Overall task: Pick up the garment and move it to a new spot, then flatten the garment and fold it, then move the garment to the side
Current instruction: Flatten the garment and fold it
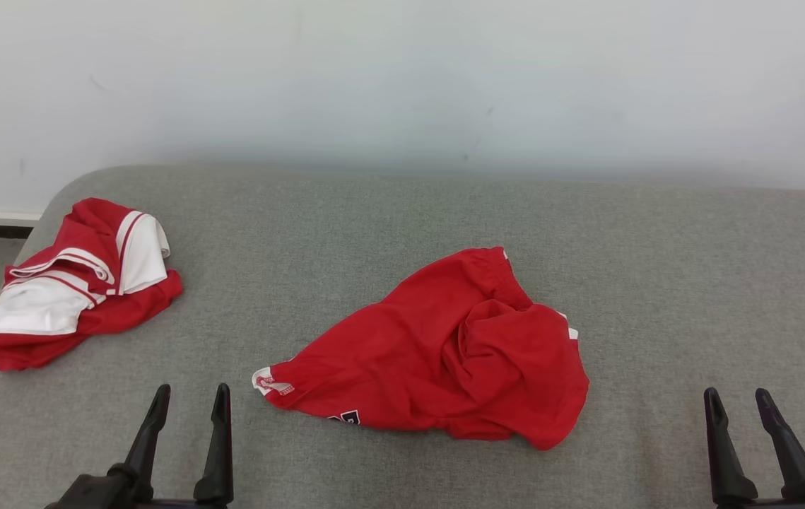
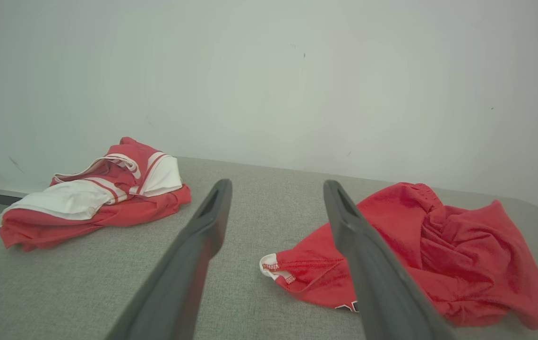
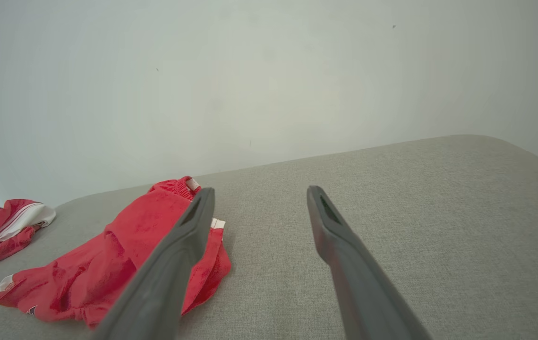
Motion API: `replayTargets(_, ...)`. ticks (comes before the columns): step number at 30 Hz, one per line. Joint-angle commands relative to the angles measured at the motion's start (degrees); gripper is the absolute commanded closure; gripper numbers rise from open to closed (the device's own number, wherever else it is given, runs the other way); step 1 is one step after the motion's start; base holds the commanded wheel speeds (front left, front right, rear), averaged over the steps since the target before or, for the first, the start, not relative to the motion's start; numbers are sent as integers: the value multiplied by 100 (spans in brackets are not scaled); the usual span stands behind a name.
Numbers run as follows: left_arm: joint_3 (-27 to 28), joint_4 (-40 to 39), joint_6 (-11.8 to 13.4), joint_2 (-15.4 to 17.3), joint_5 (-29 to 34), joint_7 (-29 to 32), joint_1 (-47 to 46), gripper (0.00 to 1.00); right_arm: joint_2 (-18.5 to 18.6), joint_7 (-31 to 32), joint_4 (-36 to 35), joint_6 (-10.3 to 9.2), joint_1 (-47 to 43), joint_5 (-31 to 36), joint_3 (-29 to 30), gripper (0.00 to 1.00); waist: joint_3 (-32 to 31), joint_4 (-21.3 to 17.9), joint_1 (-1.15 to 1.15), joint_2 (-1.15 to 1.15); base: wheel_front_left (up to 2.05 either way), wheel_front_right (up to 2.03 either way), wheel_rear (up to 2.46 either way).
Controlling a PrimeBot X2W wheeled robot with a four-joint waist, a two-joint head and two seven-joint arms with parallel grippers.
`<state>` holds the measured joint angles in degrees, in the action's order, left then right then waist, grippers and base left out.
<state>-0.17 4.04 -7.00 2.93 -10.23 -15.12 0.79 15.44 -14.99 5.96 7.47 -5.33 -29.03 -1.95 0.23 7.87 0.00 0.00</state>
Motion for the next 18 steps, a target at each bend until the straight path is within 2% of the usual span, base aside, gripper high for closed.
replayTargets(1,36,-12,-4,-4,30,-4,99,0,-52,-28,-157,3,-123,202,19,0,-20,-25,0,0,0,0,0)
replayTargets(8,79,20,-14,42,154,-4,142,0,-310,-27,-489,3,-351,528,80,0,-74,-44,0,0,0,0,0)
replayTargets(18,41,36,-32,37,158,-4,147,0,-270,-28,-339,3,-345,511,-64,0,-77,23,0,0,0,0,0)
